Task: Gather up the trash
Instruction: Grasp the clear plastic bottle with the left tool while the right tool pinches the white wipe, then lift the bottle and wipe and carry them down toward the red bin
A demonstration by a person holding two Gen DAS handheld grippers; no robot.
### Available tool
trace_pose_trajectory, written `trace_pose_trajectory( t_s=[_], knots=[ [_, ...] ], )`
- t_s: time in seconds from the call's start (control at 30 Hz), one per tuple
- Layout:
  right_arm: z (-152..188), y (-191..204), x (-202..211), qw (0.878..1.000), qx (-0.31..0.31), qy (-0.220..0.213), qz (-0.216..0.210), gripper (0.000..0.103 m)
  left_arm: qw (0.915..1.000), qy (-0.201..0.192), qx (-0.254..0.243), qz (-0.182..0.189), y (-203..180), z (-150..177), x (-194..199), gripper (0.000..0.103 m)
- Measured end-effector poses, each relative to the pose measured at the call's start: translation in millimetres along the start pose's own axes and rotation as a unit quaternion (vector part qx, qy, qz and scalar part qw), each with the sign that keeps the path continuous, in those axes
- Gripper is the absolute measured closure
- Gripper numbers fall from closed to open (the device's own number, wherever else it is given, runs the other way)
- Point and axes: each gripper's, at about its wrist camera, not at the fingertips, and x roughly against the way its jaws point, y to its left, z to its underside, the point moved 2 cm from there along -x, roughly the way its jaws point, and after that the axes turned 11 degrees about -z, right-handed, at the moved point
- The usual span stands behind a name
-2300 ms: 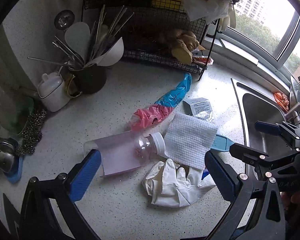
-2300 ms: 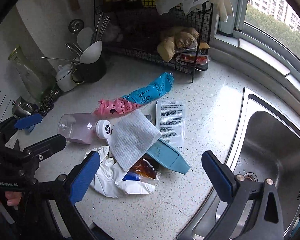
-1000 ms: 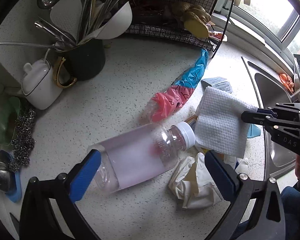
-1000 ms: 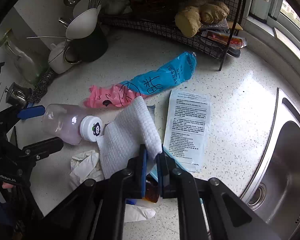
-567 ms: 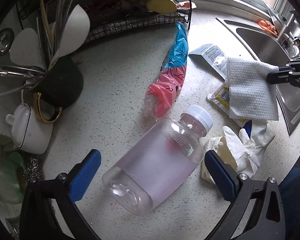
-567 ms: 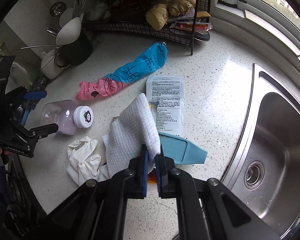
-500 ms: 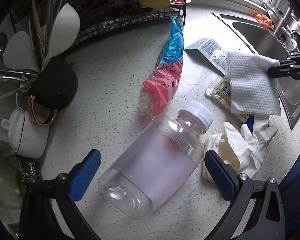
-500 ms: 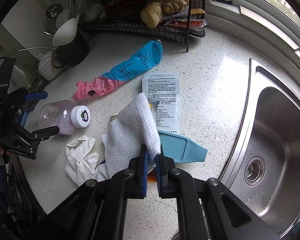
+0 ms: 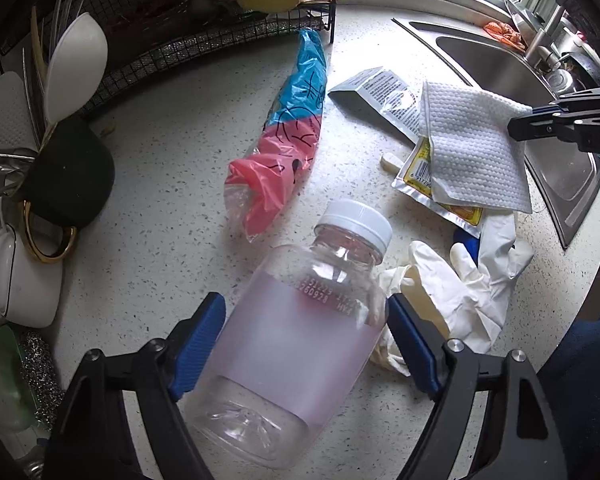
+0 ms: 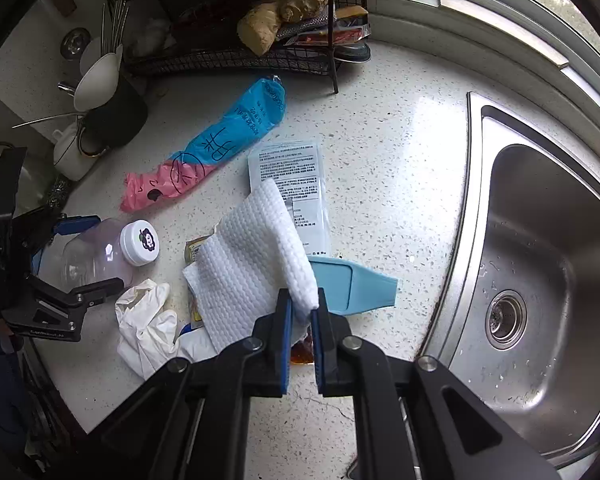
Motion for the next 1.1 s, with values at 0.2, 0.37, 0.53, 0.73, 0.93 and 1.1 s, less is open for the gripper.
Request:
trace_pose_trajectory(
  t_s=[0.2,0.37,0.53,0.73,0.93,1.1],
  knots=[
    [2.3,-3.8,11.9,1.0,0.003,-0.012,0.009,0.096,0.9987,-0.002,0.052,0.002,-2.3,1.0,15.4,0.026],
    [6.7,-0.4,26.9,0.999,0.015,-0.03,-0.002,0.097,0.9965,-0.015,0.082,-0.006,-1.1,-7.4,41.5,0.027],
    [16.5,-0.2,43.6,0.998,0.024,-0.051,-0.017,0.099,0.9961,-0.044,0.075,-0.012,-23.2,-20.7,74.5,0.027],
    [32.9,-0.1,70.0,0.996,0.031,-0.075,-0.031,0.099,0.9963,-0.056,0.065,-0.003,-57.7,-31.7,100.2,0.027],
    [59.9,-9.2,93.7,0.994,0.013,-0.093,-0.048,0.099,0.997,-0.068,0.035,0.009,-95.3,-37.8,117.3,0.027],
    [93.2,-23.1,111.8,0.994,-0.011,-0.101,-0.048,0.099,0.9973,-0.072,0.002,0.016,-138.6,-38.0,129.7,0.028]
  ],
)
